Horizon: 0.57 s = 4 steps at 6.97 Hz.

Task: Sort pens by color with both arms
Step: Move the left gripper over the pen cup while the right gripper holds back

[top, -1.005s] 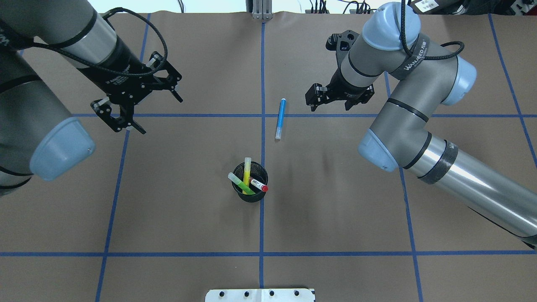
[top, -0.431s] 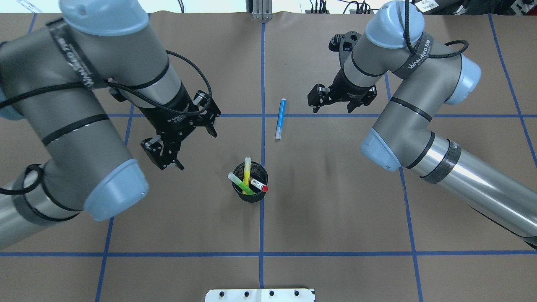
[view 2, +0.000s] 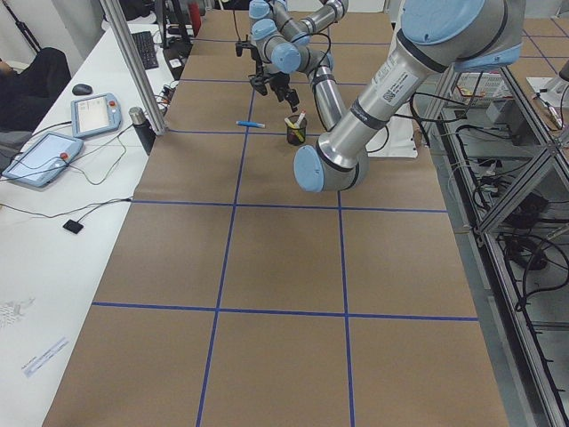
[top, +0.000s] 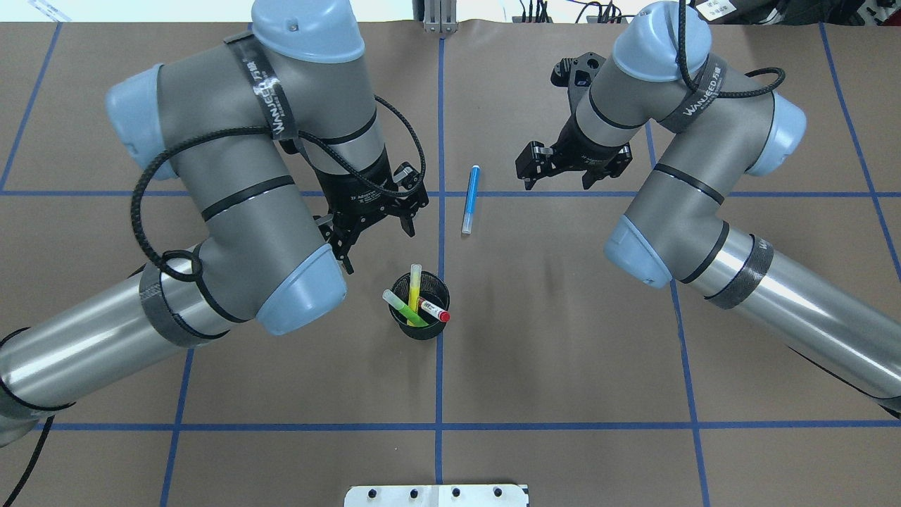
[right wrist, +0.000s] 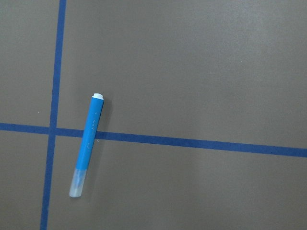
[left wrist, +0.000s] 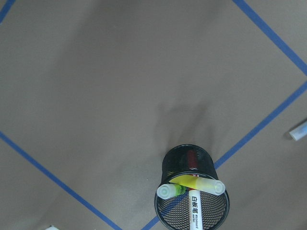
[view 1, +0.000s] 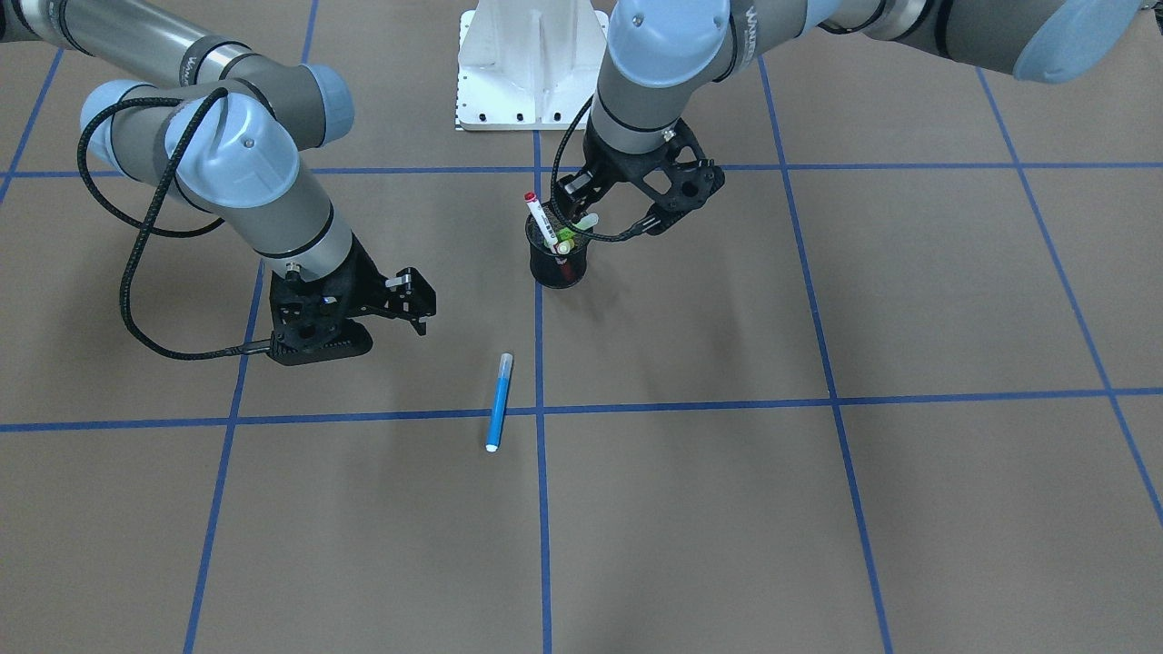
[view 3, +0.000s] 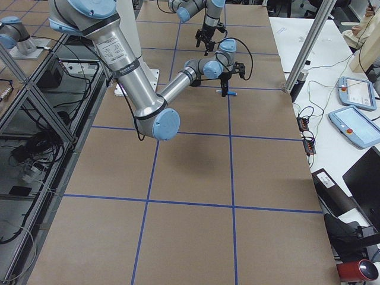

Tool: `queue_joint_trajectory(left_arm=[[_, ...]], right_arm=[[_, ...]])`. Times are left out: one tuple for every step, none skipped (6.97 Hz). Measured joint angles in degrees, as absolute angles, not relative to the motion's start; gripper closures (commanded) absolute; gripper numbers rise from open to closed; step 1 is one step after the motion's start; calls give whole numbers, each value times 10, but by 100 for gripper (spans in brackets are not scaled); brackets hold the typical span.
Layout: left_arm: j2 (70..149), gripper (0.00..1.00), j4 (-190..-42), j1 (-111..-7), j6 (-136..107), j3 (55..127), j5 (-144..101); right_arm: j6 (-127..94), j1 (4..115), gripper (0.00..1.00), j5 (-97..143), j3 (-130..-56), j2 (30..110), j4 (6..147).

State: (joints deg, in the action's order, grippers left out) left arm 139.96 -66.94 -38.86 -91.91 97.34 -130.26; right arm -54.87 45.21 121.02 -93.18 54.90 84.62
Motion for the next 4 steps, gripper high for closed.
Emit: queue_joint_trajectory(left_arm=[[1408,1,-679,-383,-883,944,-1304],[1412,1,-699,-371,-891,925,-1305],[1415,1,-729,-356,-935,910,-1305],[1416,1,-757,-342,-979,901,-1305]], right_arm=[[-548,452,0,1210,-931,549,846],[-548,452,0,1210,-931,549,846],[-547,453,0,1210,-930,549,846],[-547,453,0,1210,-930,549,846]])
